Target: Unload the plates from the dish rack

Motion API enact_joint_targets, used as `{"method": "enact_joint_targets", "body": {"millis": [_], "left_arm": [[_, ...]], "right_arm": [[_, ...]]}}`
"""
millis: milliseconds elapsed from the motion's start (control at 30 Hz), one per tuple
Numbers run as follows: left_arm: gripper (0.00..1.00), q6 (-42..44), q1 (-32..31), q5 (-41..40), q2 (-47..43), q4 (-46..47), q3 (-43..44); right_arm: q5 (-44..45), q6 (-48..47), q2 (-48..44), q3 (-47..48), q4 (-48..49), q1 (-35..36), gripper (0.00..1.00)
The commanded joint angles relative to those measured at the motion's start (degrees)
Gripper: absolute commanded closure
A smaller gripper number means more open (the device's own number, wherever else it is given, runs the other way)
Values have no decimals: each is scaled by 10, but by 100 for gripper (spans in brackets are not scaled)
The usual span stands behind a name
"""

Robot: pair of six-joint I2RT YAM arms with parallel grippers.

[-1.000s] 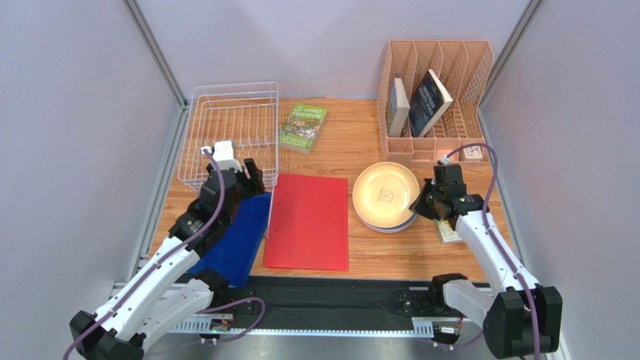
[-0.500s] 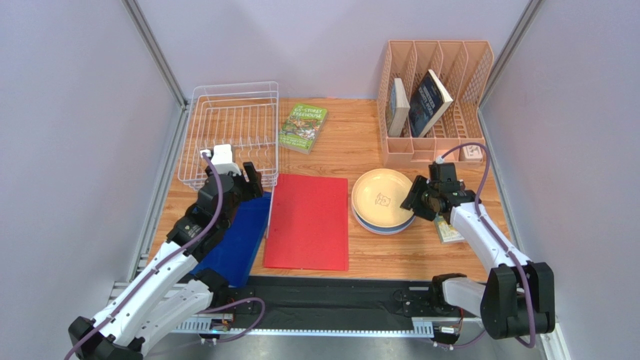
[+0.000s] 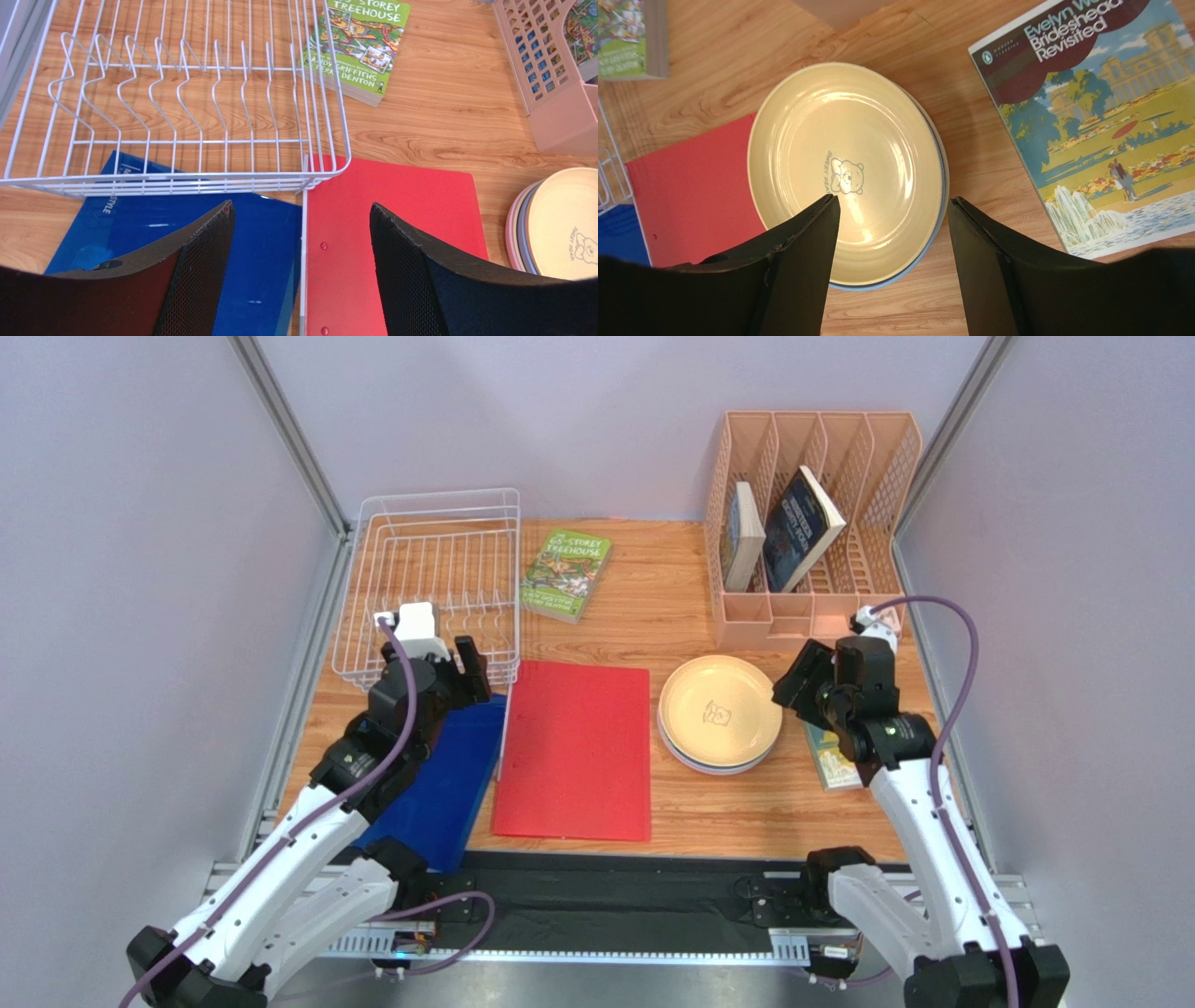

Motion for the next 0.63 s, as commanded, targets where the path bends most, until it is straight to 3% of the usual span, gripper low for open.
{"method": "enact_joint_targets", "body": {"millis": [0, 267, 600], "left_arm": [[24, 20, -1, -8, -2, -3, 30], [24, 43, -1, -11, -5, -27, 67], [24, 61, -1, -15, 8, -47, 95]], "right_arm": [[37, -17, -45, 27, 2, 1, 36], [-25, -49, -103, 48, 48, 4, 36], [-26, -59, -100, 66, 54, 4, 36]]}}
